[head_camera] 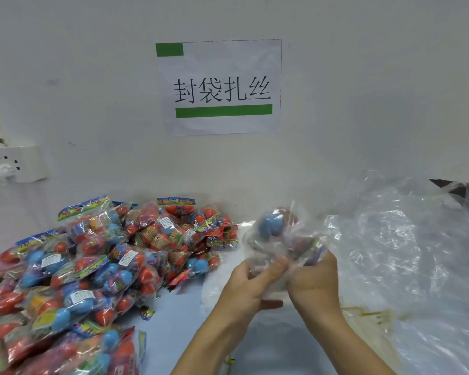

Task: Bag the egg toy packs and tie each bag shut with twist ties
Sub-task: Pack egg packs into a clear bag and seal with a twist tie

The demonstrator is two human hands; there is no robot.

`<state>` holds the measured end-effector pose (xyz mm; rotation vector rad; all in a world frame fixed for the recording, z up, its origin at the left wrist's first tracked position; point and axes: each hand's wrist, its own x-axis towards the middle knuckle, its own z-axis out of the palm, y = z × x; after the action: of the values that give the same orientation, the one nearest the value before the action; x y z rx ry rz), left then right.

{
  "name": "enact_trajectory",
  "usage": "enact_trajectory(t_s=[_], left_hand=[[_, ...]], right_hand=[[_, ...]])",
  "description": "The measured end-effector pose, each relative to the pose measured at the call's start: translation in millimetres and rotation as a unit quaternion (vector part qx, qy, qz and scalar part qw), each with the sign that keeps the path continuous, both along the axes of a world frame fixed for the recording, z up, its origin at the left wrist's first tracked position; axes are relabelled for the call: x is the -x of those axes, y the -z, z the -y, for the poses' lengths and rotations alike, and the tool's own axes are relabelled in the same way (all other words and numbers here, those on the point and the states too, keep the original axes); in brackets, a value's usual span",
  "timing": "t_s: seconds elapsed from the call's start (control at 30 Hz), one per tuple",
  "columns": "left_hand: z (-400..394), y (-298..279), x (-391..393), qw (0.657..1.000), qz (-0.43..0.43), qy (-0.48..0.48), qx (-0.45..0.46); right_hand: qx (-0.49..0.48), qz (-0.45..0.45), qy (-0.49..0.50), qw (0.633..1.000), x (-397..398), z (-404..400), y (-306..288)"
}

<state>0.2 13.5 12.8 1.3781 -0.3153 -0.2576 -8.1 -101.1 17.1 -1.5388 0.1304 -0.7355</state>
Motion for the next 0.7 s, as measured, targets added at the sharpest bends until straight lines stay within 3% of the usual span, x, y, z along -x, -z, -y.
enact_trajectory(t_s=[0.1,0.2,0.3,0.43,0.7], left_hand=[[0.7,2.5,1.8,0.998,0.009,0.017,-0.053],[0.7,-1.8,3.2,0.998,-0.006,-0.023,-0.058],[-1.6,-9.5,4.5,0.989,0.018,-0.140,-0.034],[-10.0,-14.3,2.5,0.936,0.161,-0.314,0.015],[-2.3,-7.3,2.6,0.959,0.182,-0.206,-0.075]], right_hand=[[0.006,-0.016,0.075,0.997,-3.5,7.9,0.8],[-0.001,-0.006,0.085,0.996,-3.5,9.1,-0.7],[0.004,0.006,0.091,0.996,-3.0,7.7,-2.3],[0.002,0.006,0.090,0.996,-2.0,6.9,-1.4],[0.104,0.023,0.055,0.993,2.1,-3.4,-0.7]])
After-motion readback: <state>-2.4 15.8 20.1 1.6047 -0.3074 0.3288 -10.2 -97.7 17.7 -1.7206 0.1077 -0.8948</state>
